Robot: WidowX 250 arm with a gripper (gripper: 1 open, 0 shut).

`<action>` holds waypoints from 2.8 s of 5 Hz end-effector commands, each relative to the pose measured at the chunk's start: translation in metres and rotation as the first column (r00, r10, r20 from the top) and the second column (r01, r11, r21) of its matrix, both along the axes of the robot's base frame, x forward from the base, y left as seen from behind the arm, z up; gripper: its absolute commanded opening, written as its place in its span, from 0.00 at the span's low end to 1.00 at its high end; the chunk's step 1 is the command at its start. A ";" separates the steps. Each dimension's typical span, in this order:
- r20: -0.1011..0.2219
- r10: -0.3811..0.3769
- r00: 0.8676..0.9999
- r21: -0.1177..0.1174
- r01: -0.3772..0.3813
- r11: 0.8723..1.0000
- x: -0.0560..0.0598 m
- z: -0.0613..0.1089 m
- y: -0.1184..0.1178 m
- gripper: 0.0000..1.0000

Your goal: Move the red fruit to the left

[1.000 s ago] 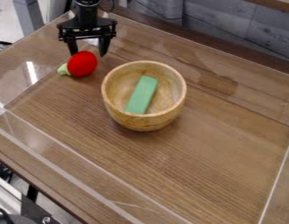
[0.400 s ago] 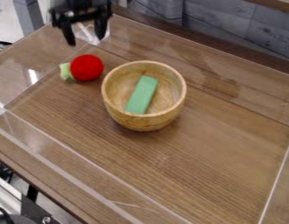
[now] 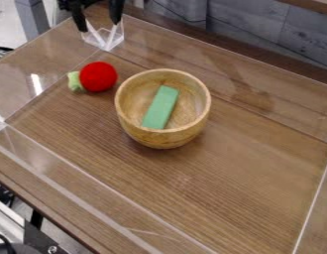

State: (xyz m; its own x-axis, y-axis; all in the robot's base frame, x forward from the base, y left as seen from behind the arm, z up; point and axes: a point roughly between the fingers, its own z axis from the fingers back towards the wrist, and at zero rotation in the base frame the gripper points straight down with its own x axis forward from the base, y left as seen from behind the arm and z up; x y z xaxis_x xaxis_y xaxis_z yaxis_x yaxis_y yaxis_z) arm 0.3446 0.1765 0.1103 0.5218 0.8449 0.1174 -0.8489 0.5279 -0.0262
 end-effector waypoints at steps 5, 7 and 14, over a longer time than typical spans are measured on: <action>0.040 -0.109 0.993 0.041 0.107 0.993 0.014 0.013 0.017 1.00; 0.027 -0.153 0.988 0.047 0.152 0.987 0.016 -0.003 0.027 1.00; 0.054 -0.247 0.967 -0.016 0.248 0.969 0.006 -0.028 0.037 1.00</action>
